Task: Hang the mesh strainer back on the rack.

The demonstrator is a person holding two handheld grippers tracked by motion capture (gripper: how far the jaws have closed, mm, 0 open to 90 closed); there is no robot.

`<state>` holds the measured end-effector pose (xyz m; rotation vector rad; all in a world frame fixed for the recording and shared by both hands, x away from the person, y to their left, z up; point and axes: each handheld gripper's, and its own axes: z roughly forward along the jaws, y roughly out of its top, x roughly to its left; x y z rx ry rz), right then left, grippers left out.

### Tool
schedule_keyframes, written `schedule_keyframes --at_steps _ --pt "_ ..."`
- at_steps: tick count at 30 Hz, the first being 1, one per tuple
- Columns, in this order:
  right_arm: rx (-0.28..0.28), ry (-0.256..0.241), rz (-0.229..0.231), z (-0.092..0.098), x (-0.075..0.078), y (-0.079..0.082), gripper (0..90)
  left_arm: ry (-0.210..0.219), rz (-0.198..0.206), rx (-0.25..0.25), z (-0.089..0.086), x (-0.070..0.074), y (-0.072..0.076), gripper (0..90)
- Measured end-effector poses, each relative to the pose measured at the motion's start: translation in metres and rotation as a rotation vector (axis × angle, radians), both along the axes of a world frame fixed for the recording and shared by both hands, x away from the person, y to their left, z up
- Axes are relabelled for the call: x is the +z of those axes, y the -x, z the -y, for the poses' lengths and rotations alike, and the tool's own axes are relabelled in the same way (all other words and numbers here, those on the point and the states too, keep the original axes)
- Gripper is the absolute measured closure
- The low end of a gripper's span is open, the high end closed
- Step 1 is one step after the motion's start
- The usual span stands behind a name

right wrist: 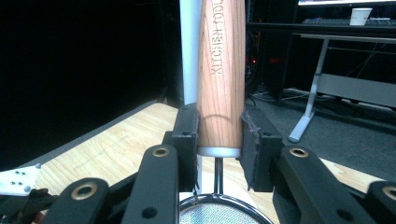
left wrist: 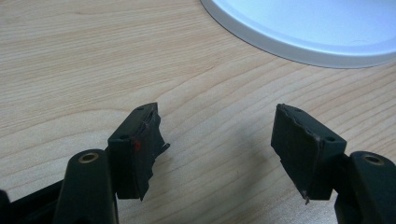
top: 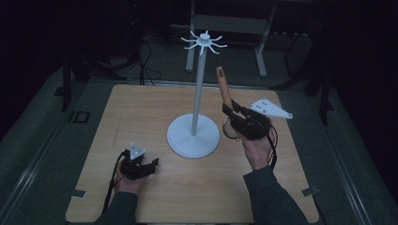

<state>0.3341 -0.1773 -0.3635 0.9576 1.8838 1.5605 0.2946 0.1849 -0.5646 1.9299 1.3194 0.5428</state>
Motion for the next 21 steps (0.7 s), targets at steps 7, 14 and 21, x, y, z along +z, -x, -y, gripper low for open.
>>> schedule_keyframes --at_steps 7,14,21 --pt "0.004 -0.003 0.008 -0.0009 0.0037 0.0002 69.9 0.001 0.0 0.0 0.0001 0.0 0.0 33.2" --pt "0.005 -0.003 0.014 -0.0016 0.0055 0.0008 69.9 0.002 -0.001 0.001 0.0001 0.0 0.0001 33.2" --pt "0.007 -0.006 0.021 -0.0026 0.0075 0.0011 69.9 0.001 0.0 0.001 0.0001 0.0 0.0001 33.3"
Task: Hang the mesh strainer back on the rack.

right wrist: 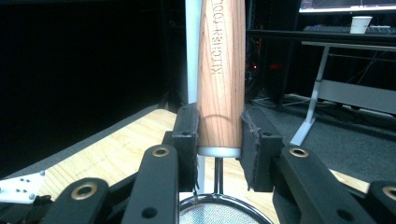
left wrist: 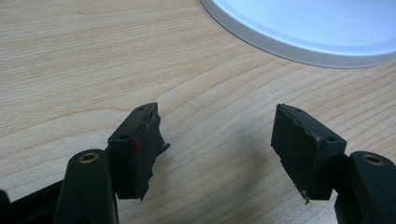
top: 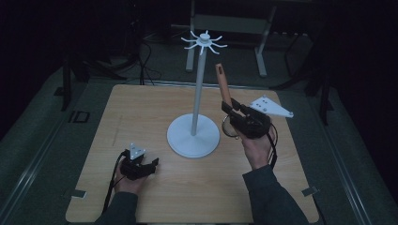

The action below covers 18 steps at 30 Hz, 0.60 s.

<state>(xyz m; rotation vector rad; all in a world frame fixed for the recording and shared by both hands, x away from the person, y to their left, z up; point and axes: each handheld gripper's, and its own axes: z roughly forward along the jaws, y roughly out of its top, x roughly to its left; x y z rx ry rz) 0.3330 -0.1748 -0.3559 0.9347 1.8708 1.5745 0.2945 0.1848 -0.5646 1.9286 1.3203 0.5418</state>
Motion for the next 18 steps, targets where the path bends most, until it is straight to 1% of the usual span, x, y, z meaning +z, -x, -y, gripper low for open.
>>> schedule_keyframes --at_steps 18 --pt "0.005 -0.008 0.02 -0.0031 0.0054 0.0016 69.9 0.0 0.0 0.0 0.0 0.0 0.0 33.3"
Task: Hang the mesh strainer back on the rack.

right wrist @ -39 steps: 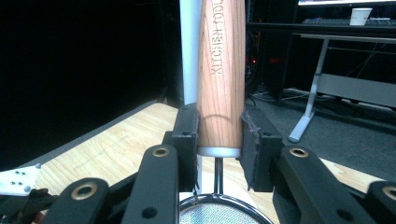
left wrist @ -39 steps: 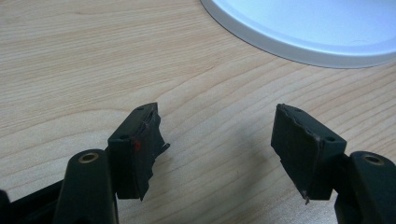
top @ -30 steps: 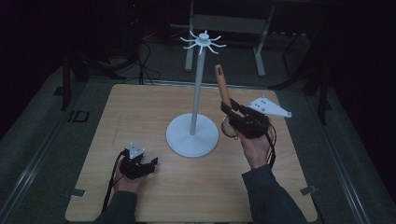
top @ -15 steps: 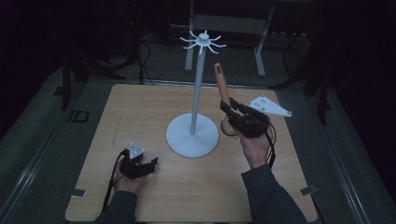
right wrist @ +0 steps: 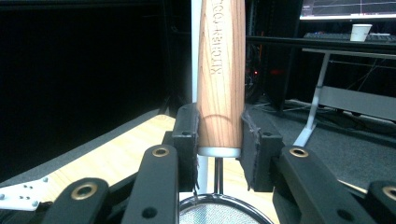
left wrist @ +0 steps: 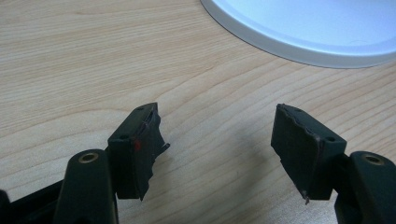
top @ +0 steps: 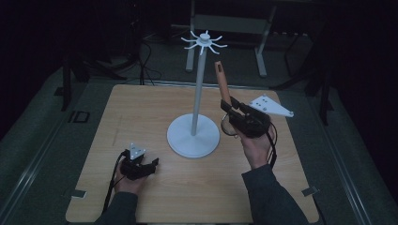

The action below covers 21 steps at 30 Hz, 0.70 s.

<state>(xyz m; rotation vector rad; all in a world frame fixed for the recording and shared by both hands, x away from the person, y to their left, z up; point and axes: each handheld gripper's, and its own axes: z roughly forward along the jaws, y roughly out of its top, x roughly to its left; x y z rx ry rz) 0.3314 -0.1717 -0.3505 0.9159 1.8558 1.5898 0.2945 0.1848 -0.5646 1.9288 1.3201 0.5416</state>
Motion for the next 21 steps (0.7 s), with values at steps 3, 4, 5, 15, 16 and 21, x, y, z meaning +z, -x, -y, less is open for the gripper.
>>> schedule_keyframes --at_steps 3,4,5,15,16,21 --pt "0.0 0.0 0.002 -0.0001 0.0007 0.0001 69.9 0.0 -0.001 0.0 -0.0001 0.0 0.0 33.2" --pt "0.0 -0.001 0.002 -0.0002 0.001 0.0002 69.9 0.0 0.0 0.0 -0.0001 0.0 0.0 33.2" --pt "0.002 -0.006 0.002 -0.0002 0.0019 0.0004 69.9 0.0 -0.001 -0.001 -0.0001 0.0 0.0 33.2" --pt "0.009 -0.027 0.013 -0.0002 0.0059 0.0012 69.9 -0.001 -0.001 -0.001 -0.0002 0.0001 -0.0001 33.2" --pt "0.009 -0.027 0.013 -0.0001 0.0064 0.0014 69.9 -0.002 -0.001 -0.002 -0.0003 0.0001 -0.0001 33.2" --pt "0.012 -0.039 0.019 0.0004 0.0083 0.0015 69.9 -0.002 -0.001 -0.002 -0.0003 0.0001 -0.0001 33.2"
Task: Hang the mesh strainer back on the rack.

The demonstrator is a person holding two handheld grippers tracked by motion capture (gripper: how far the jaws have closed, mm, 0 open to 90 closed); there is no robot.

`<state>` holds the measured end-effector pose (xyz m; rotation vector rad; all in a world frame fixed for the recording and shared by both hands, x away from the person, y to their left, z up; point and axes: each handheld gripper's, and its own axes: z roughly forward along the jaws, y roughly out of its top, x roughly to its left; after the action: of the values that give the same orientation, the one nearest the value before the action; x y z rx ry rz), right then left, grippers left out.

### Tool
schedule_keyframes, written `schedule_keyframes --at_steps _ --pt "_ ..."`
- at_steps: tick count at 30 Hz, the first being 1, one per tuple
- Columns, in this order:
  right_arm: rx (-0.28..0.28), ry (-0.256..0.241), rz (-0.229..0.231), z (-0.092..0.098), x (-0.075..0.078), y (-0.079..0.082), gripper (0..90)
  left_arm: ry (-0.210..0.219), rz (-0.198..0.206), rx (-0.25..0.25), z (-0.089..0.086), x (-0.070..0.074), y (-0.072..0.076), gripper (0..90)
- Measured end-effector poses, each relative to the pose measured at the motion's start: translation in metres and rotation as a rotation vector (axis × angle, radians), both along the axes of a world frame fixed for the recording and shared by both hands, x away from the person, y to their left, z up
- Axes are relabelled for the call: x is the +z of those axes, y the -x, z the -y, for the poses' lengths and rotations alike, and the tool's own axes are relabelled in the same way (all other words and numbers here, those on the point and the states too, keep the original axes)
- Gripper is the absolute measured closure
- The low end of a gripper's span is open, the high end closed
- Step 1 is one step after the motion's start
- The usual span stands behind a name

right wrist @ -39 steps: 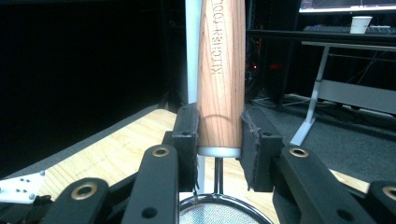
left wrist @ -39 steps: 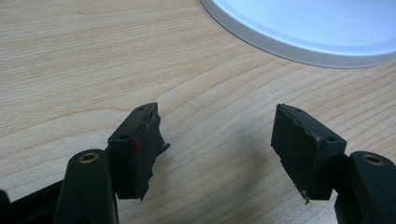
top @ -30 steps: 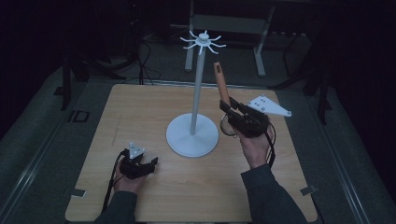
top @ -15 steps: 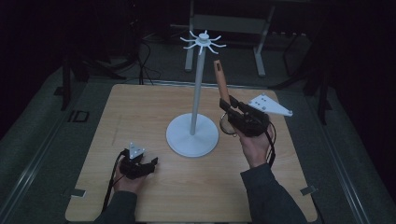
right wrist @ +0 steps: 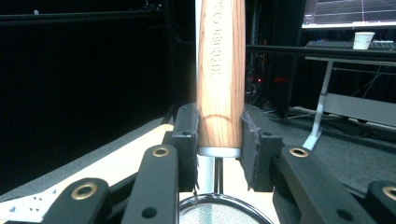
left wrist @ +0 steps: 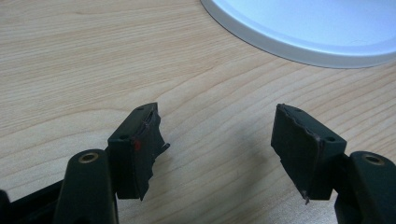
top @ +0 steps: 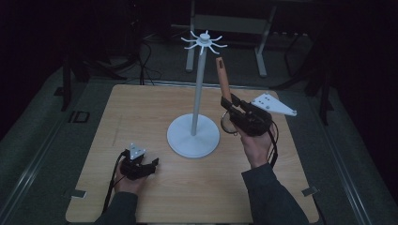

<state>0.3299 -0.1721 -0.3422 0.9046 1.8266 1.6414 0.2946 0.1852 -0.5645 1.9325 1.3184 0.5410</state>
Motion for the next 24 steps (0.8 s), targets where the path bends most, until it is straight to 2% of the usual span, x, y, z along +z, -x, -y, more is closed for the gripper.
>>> schedule_keyframes --at_steps 24 --pt "0.003 -0.033 0.046 0.0027 0.0099 0.0063 69.9 0.004 -0.003 0.002 0.0 -0.0001 -0.0001 33.2"
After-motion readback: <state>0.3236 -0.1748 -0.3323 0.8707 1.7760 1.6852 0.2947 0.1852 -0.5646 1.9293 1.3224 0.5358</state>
